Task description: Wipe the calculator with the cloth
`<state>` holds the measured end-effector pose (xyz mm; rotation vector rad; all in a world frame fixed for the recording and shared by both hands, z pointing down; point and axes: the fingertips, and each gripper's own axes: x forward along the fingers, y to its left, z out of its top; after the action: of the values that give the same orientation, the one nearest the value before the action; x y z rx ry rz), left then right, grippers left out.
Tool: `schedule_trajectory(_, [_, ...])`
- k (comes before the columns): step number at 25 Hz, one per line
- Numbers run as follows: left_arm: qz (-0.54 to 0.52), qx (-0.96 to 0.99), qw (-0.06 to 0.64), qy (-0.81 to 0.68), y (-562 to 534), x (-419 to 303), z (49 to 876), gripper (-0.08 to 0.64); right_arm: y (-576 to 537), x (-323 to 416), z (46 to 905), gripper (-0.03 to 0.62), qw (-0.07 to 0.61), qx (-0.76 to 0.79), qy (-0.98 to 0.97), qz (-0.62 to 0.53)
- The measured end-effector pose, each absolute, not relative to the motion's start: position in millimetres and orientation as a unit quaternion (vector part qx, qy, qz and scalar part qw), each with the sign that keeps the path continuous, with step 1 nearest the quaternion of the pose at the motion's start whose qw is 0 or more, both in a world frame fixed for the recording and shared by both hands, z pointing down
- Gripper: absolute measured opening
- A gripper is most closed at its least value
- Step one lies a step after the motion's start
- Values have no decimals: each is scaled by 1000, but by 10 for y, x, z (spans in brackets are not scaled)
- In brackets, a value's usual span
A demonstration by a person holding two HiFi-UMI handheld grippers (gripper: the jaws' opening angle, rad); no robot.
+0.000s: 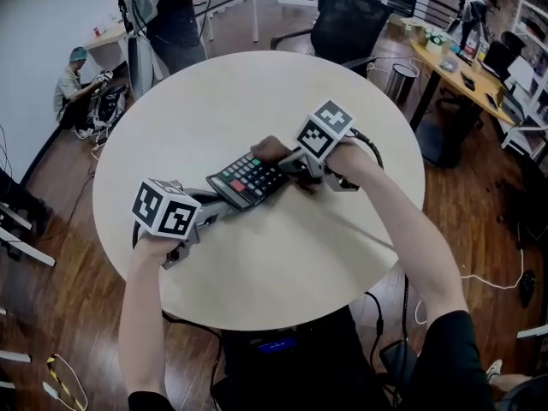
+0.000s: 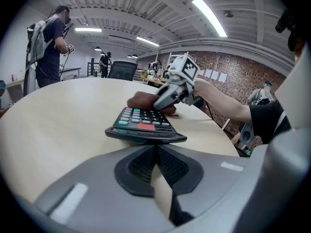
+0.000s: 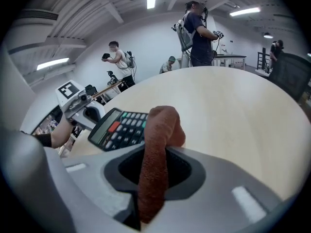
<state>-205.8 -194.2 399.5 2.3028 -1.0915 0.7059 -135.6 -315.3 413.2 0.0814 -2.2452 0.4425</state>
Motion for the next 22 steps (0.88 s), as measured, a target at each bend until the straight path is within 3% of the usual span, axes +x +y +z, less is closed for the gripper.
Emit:
schedule_trajectory(5, [269,844,235,-401,-1951,-2079,3983,6,-2804,-751,4033,86,426,22,-893,146])
schedule_trajectory(11, [268,851,221,-394,-1845,-2040,3980,8,-3329,-1384,3724,86,344,99,-930,81])
schedule_trajectory(17, [278,855,195,-392,-1847,-1995,4009,8,-3512,-1793,4132,87,415,83,-901,98])
schedule_trajectory(22, [283,851,187,-401,-1859,-2024,4007,8,-3092,-1273,4139,86,443,28,-884,146])
